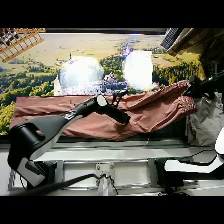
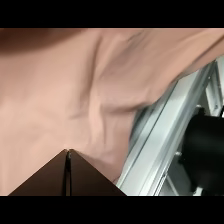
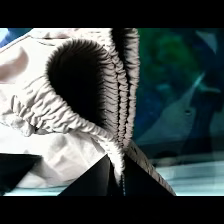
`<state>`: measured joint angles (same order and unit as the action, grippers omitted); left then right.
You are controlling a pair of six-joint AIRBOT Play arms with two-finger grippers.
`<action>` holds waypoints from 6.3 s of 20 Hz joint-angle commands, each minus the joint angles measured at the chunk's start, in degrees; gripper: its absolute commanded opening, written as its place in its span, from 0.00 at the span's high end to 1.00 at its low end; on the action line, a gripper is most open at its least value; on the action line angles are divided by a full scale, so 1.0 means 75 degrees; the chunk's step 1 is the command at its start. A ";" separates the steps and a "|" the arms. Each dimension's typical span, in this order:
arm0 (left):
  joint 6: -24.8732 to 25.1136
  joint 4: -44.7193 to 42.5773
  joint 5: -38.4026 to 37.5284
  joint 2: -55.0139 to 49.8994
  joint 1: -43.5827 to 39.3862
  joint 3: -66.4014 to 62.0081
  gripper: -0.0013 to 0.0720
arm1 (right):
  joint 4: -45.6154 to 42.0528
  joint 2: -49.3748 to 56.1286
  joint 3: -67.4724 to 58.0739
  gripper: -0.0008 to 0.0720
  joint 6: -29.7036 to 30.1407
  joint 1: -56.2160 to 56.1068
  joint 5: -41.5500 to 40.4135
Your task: Fold the clothes and pants, and hang the long-sleeved shirts on hangers.
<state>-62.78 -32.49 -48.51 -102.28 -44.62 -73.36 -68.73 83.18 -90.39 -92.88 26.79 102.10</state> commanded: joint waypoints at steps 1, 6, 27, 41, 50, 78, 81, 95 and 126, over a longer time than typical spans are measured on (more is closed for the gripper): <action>0.0341 0.1160 0.0548 -0.0472 -0.0597 -0.0012 0.97 | -0.0233 -0.0090 -0.0915 0.95 -0.0944 -0.0017 0.0460; 0.0382 0.2218 0.1131 -0.0985 -0.1207 -0.0020 0.97 | -0.0207 -0.0358 -0.1113 0.95 -0.1282 -0.0023 0.0458; 0.0813 0.1530 -0.2728 0.2276 0.3739 -0.0006 0.97 | -0.0277 -0.0755 -0.1151 0.95 -0.2742 -0.2285 0.0335; -0.1816 -0.2544 -0.3891 0.6563 0.6589 -0.0006 0.97 | -0.1279 0.0851 -0.0621 0.95 -0.6353 -0.8568 -0.3351; -0.2410 -0.3993 -0.3873 0.7624 0.6837 -0.0006 0.97 | -0.0758 0.2291 -0.0641 0.33 -0.5004 -0.9958 -0.4873; -0.2372 -0.3322 -0.0982 0.7122 0.6773 0.3698 0.97 | 0.1807 -0.0764 0.5630 0.24 0.1157 -0.4054 -0.5980; -0.2375 -0.3316 -0.0988 0.7122 0.6773 0.3698 0.97 | 0.2294 -0.0574 0.5662 0.24 0.1411 -0.4057 -0.6228; -0.2375 -0.3118 -0.1003 0.7120 0.6773 0.3704 0.97 | 0.2454 -0.1020 0.5639 0.96 0.1288 -0.3558 -0.5936; -0.3378 -0.2002 0.4368 0.0889 -0.1037 0.0568 0.97 | 0.1134 -0.2081 -0.0003 0.95 -0.3494 -0.1326 -0.1725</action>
<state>-88.03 -47.64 -12.97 -91.66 -52.10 -64.77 -59.94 67.61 -90.13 -115.55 16.82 91.81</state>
